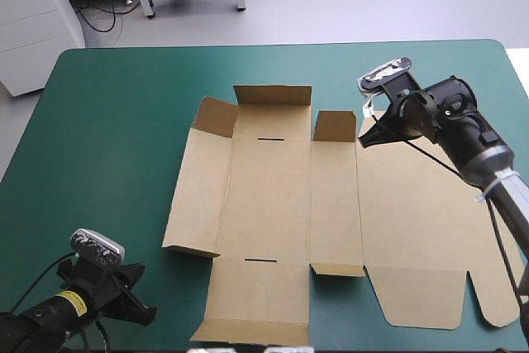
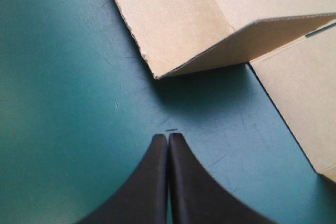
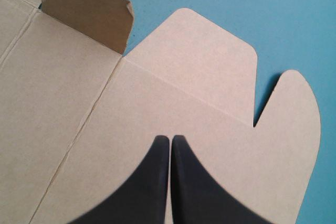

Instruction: Fold the box

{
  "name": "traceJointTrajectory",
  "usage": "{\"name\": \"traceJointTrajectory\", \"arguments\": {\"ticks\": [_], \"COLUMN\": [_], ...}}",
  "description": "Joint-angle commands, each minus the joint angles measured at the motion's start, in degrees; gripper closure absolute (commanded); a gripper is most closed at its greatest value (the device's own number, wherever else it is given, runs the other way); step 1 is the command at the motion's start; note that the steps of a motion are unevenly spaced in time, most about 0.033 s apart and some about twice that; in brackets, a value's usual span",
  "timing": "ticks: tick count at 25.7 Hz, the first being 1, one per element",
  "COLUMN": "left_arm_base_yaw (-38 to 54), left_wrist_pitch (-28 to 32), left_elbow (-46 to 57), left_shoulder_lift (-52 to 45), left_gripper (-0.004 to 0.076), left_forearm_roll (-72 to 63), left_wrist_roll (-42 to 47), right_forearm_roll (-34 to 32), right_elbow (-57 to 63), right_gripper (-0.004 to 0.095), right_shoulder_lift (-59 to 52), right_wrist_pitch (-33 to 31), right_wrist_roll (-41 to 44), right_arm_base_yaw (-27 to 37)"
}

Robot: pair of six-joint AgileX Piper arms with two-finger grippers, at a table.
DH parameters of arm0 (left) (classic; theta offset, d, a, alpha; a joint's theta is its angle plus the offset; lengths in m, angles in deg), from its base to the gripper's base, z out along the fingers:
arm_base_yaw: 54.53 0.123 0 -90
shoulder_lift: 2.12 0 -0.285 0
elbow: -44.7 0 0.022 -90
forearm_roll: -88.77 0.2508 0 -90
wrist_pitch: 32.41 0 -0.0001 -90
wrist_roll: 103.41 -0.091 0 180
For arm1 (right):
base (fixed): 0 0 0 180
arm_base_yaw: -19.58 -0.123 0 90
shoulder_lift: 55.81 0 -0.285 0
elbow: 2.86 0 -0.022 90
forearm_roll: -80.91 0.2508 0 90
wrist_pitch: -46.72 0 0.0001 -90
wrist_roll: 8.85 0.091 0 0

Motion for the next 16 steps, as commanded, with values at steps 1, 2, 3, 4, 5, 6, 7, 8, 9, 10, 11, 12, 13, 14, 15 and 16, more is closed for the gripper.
{"name": "traceJointTrajectory", "arguments": {"ticks": [1, 2, 3, 4, 5, 6, 7, 8, 9, 10, 11, 12, 13, 14, 15, 16], "left_arm_base_yaw": [-0.3, -0.3, -0.3, -0.3, -0.3, -0.3, -0.3, -0.3, -0.3, -0.3, -0.3, -0.3, -0.3, -0.3, -0.3, -0.3], "left_wrist_pitch": [3.1, 3.1, 3.1, 3.1, 3.1, 3.1, 3.1, 3.1, 3.1, 3.1, 3.1, 3.1, 3.1, 3.1, 3.1, 3.1], "left_elbow": [-1.5, -1.5, -1.5, -1.5, -1.5, -1.5, -1.5, -1.5, -1.5, -1.5, -1.5, -1.5, -1.5, -1.5, -1.5, -1.5], "left_shoulder_lift": [0.5, 0.5, 0.5, 0.5, 0.5, 0.5, 0.5, 0.5, 0.5, 0.5, 0.5, 0.5, 0.5, 0.5, 0.5, 0.5], "left_gripper": [0.0756, 0.0756, 0.0756, 0.0756, 0.0756, 0.0756, 0.0756, 0.0756, 0.0756, 0.0756, 0.0756, 0.0756, 0.0756, 0.0756, 0.0756, 0.0756], "left_forearm_roll": [-0.6, -0.6, -0.6, -0.6, -0.6, -0.6, -0.6, -0.6, -0.6, -0.6, -0.6, -0.6, -0.6, -0.6, -0.6, -0.6], "left_wrist_roll": [0.2, 0.2, 0.2, 0.2, 0.2, 0.2, 0.2, 0.2, 0.2, 0.2, 0.2, 0.2, 0.2, 0.2, 0.2, 0.2], "right_forearm_roll": [-2.2, -2.2, -2.2, -2.2, -2.2, -2.2, -2.2, -2.2, -2.1, -1.9, -1.6, -1.1, -1.0, -0.6, -0.2, 0.6], "right_elbow": [2.3, 4.5, 6.9, 9.4, 12.3, 13.7, 15.4, 17.1, 18.7, 20.3, 21.7, 22.9, 24.2, 25.6, 26.7, 27.9], "right_gripper": [0.0912, 0.0912, 0.0912, 0.0912, 0.0912, 0.0912, 0.0912, 0.0912, 0.0912, 0.0912, 0.0914, 0.0917, 0.0919, 0.0923, 0.0927, 0.093], "right_shoulder_lift": [-7.0, -9.1, -11.3, -13.4, -16.0, -17.3, -18.9, -20.6, -21.9, -23.6, -25.3, -26.9, -28.7, -30.5, -31.9, -33.7], "right_wrist_pitch": [1.5, 1.5, 1.6, 1.6, 1.6, 1.6, 1.6, 1.6, 1.6, 1.6, 1.6, 1.4, 1.3, 1.3, 1.3, 1.3], "right_wrist_roll": [4.7, 6.0, 6.1, 6.1, 5.9, 5.9, 5.9, 5.9, 5.9, 5.9, 5.9, 5.9, 5.9, 5.9, 5.9, 5.9], "right_arm_base_yaw": [0.5, 0.5, 0.5, 0.5, 0.5, 0.5, 0.5, 0.5, 0.5, 0.5, 0.5, 0.5, 0.5, 0.5, 0.5, 0.5]}}
